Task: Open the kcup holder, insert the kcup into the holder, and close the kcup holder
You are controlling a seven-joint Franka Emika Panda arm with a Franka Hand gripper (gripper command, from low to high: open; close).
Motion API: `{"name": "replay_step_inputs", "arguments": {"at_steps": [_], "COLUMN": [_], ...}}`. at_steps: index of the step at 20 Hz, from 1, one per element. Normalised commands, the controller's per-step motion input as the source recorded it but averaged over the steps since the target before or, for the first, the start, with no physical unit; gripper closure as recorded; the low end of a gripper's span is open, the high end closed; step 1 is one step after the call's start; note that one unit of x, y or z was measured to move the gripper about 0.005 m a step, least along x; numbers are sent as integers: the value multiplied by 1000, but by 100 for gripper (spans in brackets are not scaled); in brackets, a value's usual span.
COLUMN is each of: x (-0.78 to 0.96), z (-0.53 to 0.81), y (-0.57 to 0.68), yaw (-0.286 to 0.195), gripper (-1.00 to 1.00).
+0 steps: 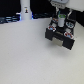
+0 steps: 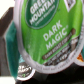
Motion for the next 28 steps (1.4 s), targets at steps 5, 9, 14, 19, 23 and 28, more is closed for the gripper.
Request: {"name": "replay_step_inputs", "arguments": {"at_steps": [5,9,14,19,23,28], "x": [153,136,143,395,246,113], "z": [20,23,61,273,45,-87], "y": [15,11,50,246,81,-20], "yaw": [-10,-12,-5,-24,-21,-18], "gripper": [100,100,100,100,100,100]}}
